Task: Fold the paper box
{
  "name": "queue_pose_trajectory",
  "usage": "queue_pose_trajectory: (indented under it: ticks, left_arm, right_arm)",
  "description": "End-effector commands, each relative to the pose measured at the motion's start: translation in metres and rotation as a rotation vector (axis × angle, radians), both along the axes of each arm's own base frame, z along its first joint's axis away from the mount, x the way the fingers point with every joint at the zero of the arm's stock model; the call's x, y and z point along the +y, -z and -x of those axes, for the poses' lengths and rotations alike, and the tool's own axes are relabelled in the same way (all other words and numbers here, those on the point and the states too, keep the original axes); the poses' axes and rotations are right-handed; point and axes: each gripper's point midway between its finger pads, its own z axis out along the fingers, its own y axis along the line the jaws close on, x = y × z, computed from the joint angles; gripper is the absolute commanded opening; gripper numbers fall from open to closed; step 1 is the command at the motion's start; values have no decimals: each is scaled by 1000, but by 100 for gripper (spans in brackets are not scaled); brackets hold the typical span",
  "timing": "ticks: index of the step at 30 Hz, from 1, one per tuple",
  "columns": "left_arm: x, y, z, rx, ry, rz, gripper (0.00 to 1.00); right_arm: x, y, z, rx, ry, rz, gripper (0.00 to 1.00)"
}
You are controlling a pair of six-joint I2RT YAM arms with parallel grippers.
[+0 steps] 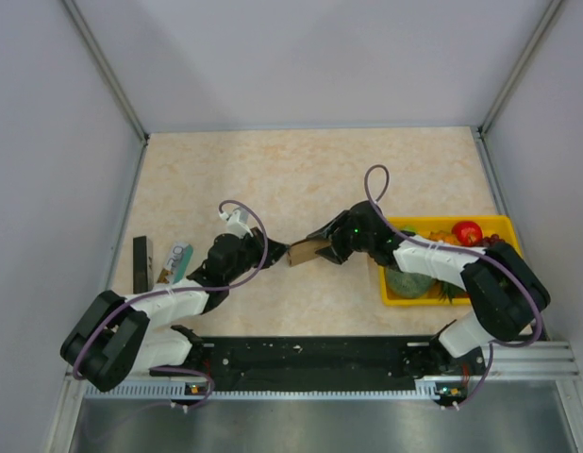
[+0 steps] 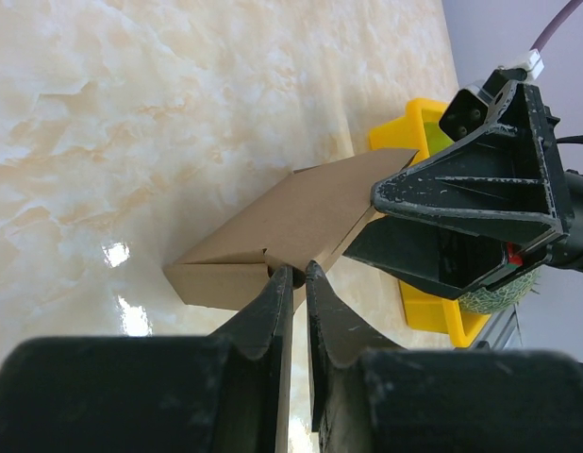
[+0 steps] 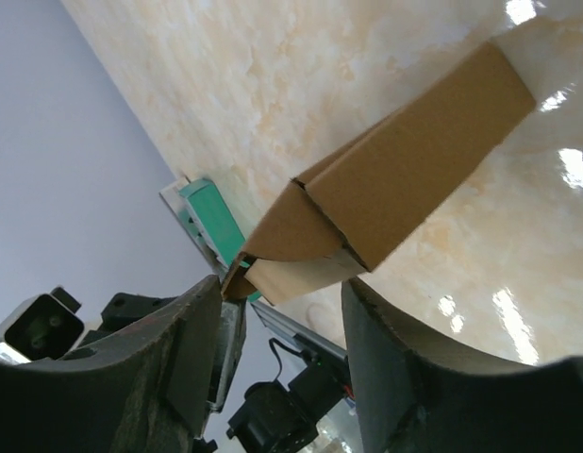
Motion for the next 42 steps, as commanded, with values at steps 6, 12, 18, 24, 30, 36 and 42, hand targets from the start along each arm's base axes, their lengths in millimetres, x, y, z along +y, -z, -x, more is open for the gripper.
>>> queue_pose_trajectory:
  ticks: [6, 12, 18, 24, 30, 36, 42]
  left_arm:
    - [15, 56, 29, 162, 26, -149, 15]
    - [15, 46, 31, 132, 35, -134, 32]
    - [18, 23, 36, 83, 43, -110, 56]
    - [26, -13, 35, 22, 13, -60, 72]
    - [15, -28, 20, 111, 86, 1, 93]
    - [-2, -12, 1, 213, 132, -10, 93]
    - [-1, 10, -11, 231, 96, -36, 88]
  right_arm:
    - [7, 12, 3, -5, -8, -29, 42]
    - [0, 23, 6, 6, 17, -20, 37]
    - [-4, 36, 8, 16, 29, -13, 31]
    - [-8, 50, 11, 30, 34, -12, 30]
    - [-12, 58, 13, 25, 40, -19, 24]
    - [-15, 61, 15, 20, 45, -33, 20]
    - [-13, 57, 13, 0, 32, -32, 21]
